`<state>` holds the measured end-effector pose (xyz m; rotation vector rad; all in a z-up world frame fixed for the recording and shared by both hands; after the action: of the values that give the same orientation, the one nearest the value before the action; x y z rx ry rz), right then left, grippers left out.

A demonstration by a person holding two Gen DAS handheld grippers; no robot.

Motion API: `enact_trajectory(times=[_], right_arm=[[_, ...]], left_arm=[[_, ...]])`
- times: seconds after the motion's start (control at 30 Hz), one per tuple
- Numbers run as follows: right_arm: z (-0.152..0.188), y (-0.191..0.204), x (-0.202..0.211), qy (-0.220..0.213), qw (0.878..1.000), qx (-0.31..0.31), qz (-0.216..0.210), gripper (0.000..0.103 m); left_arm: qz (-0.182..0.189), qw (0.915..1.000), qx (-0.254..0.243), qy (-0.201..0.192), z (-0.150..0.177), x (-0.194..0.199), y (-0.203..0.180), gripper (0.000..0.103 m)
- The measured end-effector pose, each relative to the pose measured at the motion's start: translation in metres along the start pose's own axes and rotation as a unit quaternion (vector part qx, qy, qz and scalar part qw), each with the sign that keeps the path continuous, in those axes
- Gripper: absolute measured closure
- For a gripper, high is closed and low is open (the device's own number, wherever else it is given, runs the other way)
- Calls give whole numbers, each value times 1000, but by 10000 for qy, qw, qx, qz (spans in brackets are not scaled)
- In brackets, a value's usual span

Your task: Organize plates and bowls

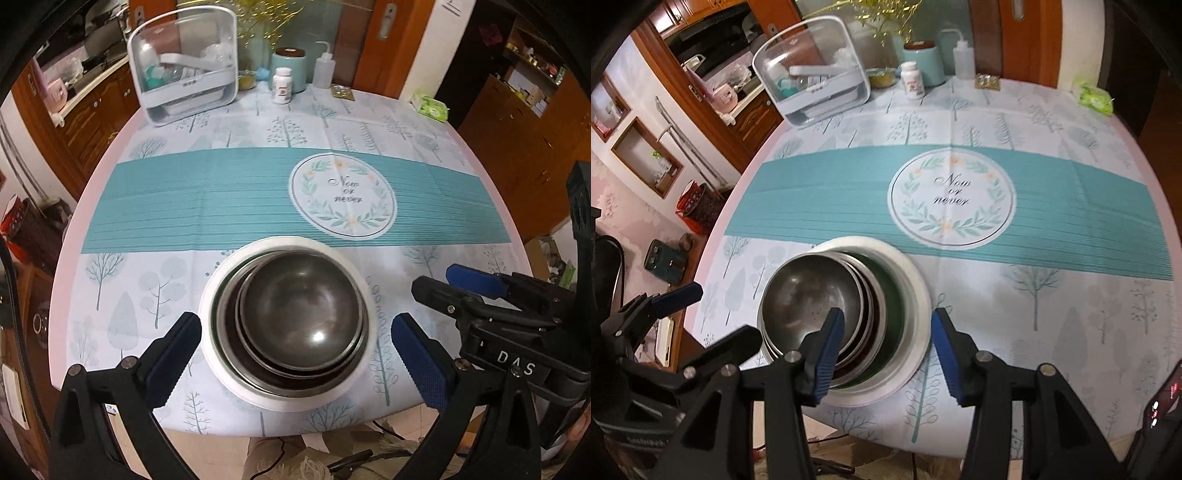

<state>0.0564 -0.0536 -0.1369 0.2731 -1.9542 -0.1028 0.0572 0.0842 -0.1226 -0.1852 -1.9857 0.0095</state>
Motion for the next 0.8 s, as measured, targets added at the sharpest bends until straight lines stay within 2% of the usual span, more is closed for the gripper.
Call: enact_trajectory(times=[0.2,0.33,0.47,0.8], right_arm=[[3,-2,16,-145,9994,-124,300,53],[2,1,28,-304,9979,-149,557,45],[1,6,39,-454,9958,-117,789,44],[0,11,51,-571,9933,-241,974,44]], left_arm=[[-166,9996,-137,-180,1,17,-5,1],[-176,9995,-105,-249,2,26,-3,1],[-242,9991,-75,-327,1,33,2,1],[-252,9986,-99,-445,-2,42,5,1]])
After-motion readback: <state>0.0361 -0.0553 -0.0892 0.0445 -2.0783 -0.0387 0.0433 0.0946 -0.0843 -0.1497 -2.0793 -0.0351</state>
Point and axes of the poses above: each gripper's, at about its wrist camera, not at the fingertips, and x roughly against the way its jaws point, y to its left, z to its underside, the point moved 6 cm from there along -x, roughly the way its jaws point, and after that the axes turned 4 degrees about -z, right-handed, at the moved point
